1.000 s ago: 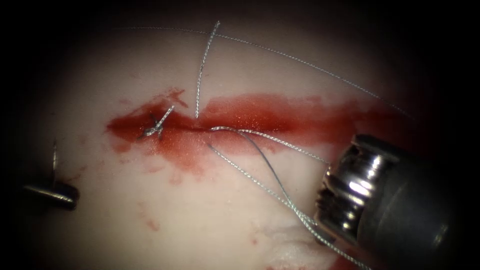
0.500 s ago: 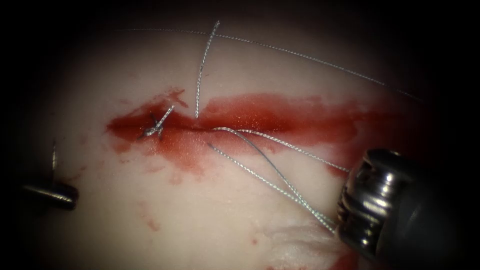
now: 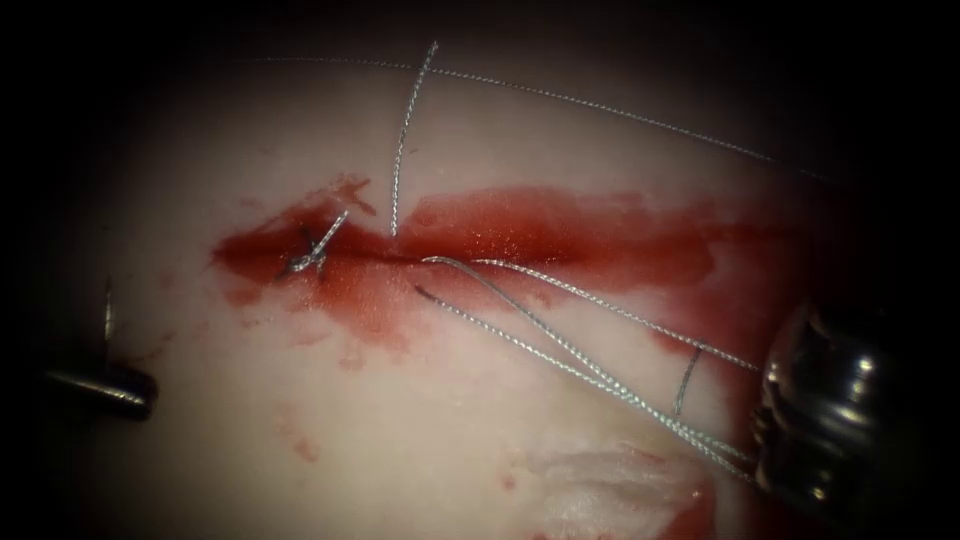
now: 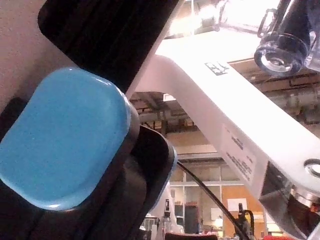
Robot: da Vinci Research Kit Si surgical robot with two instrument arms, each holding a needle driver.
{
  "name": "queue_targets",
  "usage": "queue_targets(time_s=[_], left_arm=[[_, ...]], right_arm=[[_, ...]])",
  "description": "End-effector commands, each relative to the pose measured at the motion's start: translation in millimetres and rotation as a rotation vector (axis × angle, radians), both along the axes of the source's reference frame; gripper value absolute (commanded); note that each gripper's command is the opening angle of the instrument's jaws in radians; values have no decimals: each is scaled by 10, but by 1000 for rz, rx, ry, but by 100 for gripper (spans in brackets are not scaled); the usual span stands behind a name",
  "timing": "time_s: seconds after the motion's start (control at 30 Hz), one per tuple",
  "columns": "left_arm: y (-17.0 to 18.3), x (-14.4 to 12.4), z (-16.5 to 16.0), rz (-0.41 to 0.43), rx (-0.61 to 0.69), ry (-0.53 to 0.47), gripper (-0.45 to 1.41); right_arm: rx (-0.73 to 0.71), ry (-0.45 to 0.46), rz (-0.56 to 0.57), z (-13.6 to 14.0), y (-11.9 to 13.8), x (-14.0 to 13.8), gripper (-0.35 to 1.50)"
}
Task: Wound Closure
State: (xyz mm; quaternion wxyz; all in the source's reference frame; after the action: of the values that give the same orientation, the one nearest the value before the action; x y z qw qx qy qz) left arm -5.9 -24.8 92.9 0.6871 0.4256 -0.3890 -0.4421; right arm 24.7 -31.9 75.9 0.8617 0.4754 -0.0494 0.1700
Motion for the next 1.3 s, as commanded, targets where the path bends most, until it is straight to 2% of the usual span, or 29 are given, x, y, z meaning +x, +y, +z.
queue_targets(time_s=[0.03, 0.07, 0.17, 0.2, 0.27, 0.33, 0.37, 0.47, 0.57, 0.8, 0.9, 0.97, 1.07, 1.2, 1.27, 1.3], left_arm=[[11, -6, -3, -3, -6, -3, -45], [11, -6, -3, -3, -6, -3, -45], [11, -6, -3, -3, -6, -3, -45], [11, -6, -3, -3, -6, -2, -45], [11, -6, -3, -3, -6, -2, -45], [11, -6, -3, -3, -6, -2, -45], [11, -6, -3, -3, -6, -2, -45], [11, -6, -3, -3, -6, -2, -45], [11, -6, -2, -3, -6, -2, -45], [11, -7, -2, -3, -6, -2, -45], [11, -6, -3, -3, -6, -2, -45], [11, -7, -3, -4, -6, -2, -45], [11, -7, -3, -4, -6, -2, -45], [11, -7, -3, -4, -6, -2, -45], [11, -7, -3, -4, -6, -2, -45], [11, -7, -3, -4, -6, -2, -45]], right_arm=[[-22, 48, 40, -5, 30, 8, 24], [-45, 64, 83, -8, 41, 10, 52], [-178, 166, 144, -17, 70, 14, 94], [-238, 183, 187, -20, 79, 16, 101], [-382, 234, 243, -25, 96, 22, 101], [-504, 246, 281, -31, 115, 31, 120], [-540, 238, 293, -34, 123, 35, 123], [-597, 238, 263, -42, 142, 53, 120], [-611, 248, 241, -47, 145, 70, 115], [-659, 247, 232, -38, 105, 104, 108], [-639, 270, 279, -25, 86, 120, 108], [-615, 286, 326, -15, 74, 128, 84], [-607, 301, 387, 1, 60, 134, 66], [-645, 322, 395, 19, 43, 141, 64], [-620, 308, 374, 25, 35, 144, 51], [-602, 293, 360, 28, 32, 145, 51]])
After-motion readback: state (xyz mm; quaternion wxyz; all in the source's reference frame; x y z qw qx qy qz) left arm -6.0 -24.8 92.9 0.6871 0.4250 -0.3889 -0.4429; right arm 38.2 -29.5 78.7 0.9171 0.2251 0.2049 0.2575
